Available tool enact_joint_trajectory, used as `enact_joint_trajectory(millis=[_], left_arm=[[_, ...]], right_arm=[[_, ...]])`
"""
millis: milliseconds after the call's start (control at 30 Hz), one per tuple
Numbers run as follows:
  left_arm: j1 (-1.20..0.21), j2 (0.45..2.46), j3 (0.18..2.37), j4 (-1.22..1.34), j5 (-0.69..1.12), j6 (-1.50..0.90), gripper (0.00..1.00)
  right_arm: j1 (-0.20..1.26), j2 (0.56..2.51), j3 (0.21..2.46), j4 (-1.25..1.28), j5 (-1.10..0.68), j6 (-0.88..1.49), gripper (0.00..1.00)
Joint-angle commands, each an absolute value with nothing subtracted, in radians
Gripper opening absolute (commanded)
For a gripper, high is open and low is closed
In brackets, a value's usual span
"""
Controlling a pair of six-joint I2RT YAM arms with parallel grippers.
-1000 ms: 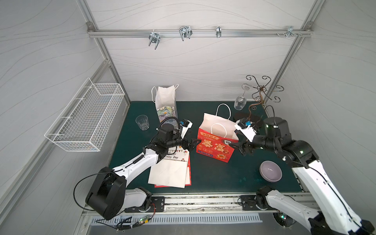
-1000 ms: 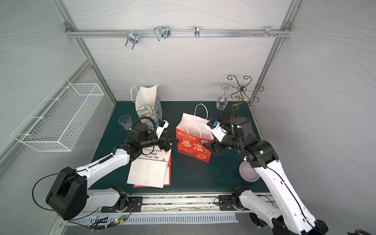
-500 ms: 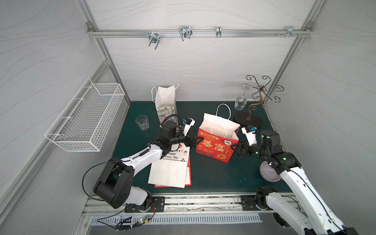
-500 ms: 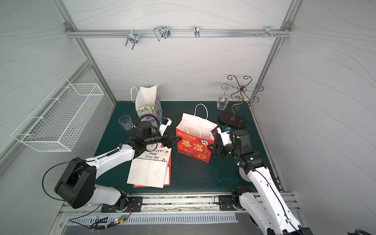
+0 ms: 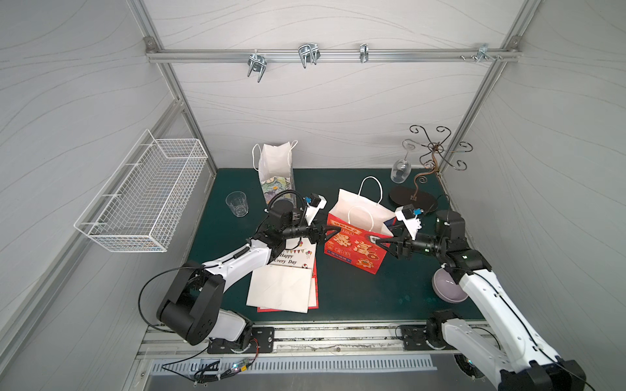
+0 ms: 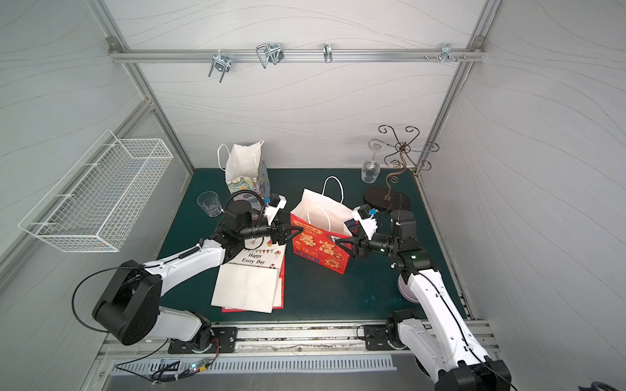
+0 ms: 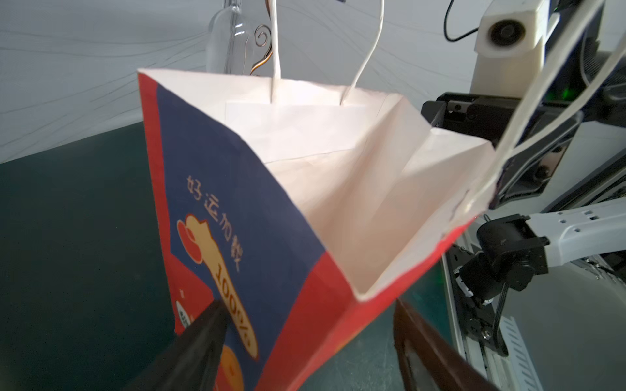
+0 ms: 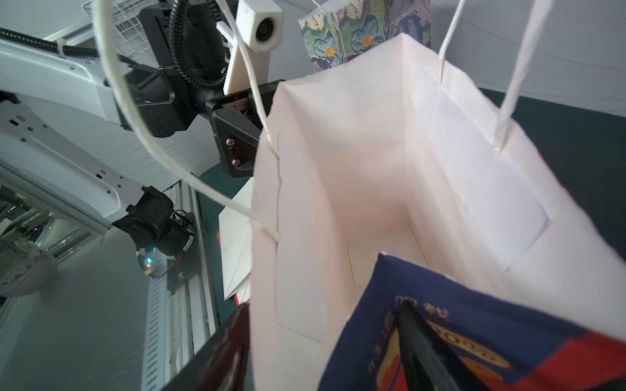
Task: Put away the paper bag
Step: Press the paper bag at the center of the board.
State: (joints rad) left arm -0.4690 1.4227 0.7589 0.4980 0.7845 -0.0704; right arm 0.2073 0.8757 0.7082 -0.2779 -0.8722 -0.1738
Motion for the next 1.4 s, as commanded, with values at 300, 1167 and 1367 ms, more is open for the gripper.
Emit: enact_joint_trajectory(millis=[300,1167,1367], left_arm=[[-0.466,1.335,0.649,0.628,0.873,-0.177,0.74],[-0.541,1.601,0.625,0.862,0.830,-0.165,0.72],[-0.549,1.572,0.630,0.948,0.817,-0.213,0.64]], right_arm=[[0.135,0.973,0.765,-0.287,-0.992,-0.375,0.69],[0.147,1.025,0.757,-0.387,-1.019,-0.483,0.65],[0.160,1.019,0.747,-0.390,-1.022,-0.492,0.63]])
